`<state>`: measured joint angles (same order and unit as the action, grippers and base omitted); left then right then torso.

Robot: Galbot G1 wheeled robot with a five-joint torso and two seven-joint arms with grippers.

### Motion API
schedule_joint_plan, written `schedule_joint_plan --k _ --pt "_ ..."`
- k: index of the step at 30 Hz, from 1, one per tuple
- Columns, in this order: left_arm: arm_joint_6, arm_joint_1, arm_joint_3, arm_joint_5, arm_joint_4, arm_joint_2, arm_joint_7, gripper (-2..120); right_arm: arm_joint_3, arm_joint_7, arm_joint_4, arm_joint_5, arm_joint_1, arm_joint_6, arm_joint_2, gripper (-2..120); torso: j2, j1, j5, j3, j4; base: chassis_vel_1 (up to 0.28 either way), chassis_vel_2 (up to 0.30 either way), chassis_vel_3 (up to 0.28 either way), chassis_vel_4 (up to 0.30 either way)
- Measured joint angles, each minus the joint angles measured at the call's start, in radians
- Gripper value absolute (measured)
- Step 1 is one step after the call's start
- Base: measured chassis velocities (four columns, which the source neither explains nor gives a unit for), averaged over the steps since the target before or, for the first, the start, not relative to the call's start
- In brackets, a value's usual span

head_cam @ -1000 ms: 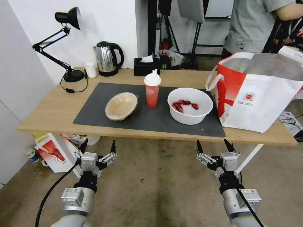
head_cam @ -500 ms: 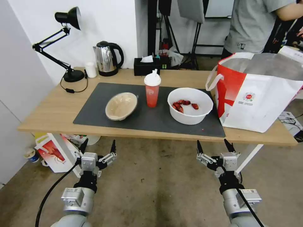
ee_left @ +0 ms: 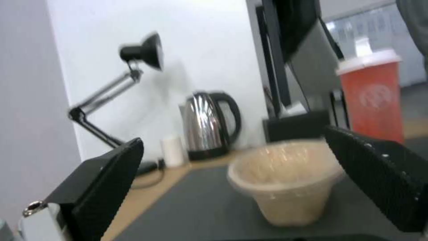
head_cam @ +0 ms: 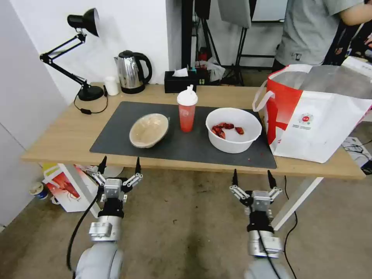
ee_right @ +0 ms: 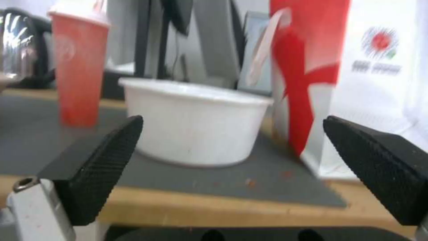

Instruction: Pick up the trash from the table and place it into the takeout bag.

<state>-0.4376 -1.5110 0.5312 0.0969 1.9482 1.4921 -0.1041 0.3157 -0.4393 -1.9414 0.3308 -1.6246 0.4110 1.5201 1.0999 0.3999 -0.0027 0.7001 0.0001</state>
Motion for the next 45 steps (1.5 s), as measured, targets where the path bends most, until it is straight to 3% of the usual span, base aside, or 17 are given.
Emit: schedule_joint_plan --k 3,5,6,8,10,15,17,20,23,34,45 --pt "-0.105 0.067 -0.004 0.017 -0.081 -0.002 -0.020 100 -0.002 -0.079 0.060 0.057 0.032 0.075 0.001 100 0.000 0.000 -0.0007 0.000 -0.0004 0.000 0.000 0.000 0.000" --pt "-0.135 0.072 -0.004 -0.001 -0.084 -0.004 -0.007 100 -0.002 -0.069 0.058 0.068 0.030 0.099 -0.001 100 0.000 0.000 -0.0002 0.000 0.0001 0.000 0.000 0.000 0.000" --pt "-0.152 0.070 0.001 -0.018 -0.082 -0.006 0.008 100 -0.002 -0.054 0.049 0.075 0.023 0.117 -0.005 100 0.000 0.000 0.0025 0.000 0.0006 0.000 0.000 0.000 0.000" --pt "-0.155 0.062 0.001 -0.025 -0.075 -0.009 0.018 100 -0.002 -0.043 0.042 0.074 0.014 0.120 -0.009 100 0.000 0.000 0.0024 0.000 0.0004 0.000 0.000 0.000 0.000" --pt "-0.153 0.034 -0.005 -0.044 -0.045 -0.028 0.024 100 -0.004 -0.030 0.025 0.053 -0.002 0.113 -0.020 100 0.000 0.000 0.0049 0.000 -0.0005 0.000 0.000 0.000 0.000" --pt "-0.127 -0.045 -0.014 -0.081 0.031 -0.083 0.027 100 -0.050 -0.021 -0.028 0.005 -0.032 0.073 -0.058 100 0.000 0.000 0.0032 0.000 0.0001 0.000 0.000 0.000 0.000" --pt "-0.113 -0.088 -0.001 -0.097 0.090 -0.107 0.027 100 -0.065 -0.009 -0.080 -0.021 -0.055 0.040 -0.086 100 0.000 0.000 0.0057 0.000 -0.0007 0.000 0.000 0.000 0.000" --pt "-0.100 -0.116 0.014 -0.107 0.141 -0.118 0.026 100 -0.051 0.003 -0.147 -0.036 -0.070 0.011 -0.119 100 0.000 0.000 0.0032 0.000 -0.0001 0.000 0.000 0.000 0.000" --pt "-0.087 -0.147 0.026 -0.114 0.193 -0.127 0.026 100 -0.040 0.021 -0.228 -0.055 -0.095 -0.018 -0.154 100 0.000 0.000 0.0035 0.000 -0.0002 0.000 0.000 0.000 0.000" --pt "-0.076 -0.203 0.040 -0.115 0.277 -0.124 0.028 100 0.005 0.045 -0.348 -0.100 -0.133 -0.073 -0.232 100 0.000 0.000 0.0029 0.000 -0.0001 0.000 0.000 0.000 0.000" --pt "-0.069 -0.214 0.025 -0.106 0.291 -0.109 0.034 100 0.020 0.111 -0.388 -0.156 -0.140 -0.146 -0.293 100 0.000 0.000 0.0026 0.000 -0.0001 0.000 0.000 0.000 0.000"
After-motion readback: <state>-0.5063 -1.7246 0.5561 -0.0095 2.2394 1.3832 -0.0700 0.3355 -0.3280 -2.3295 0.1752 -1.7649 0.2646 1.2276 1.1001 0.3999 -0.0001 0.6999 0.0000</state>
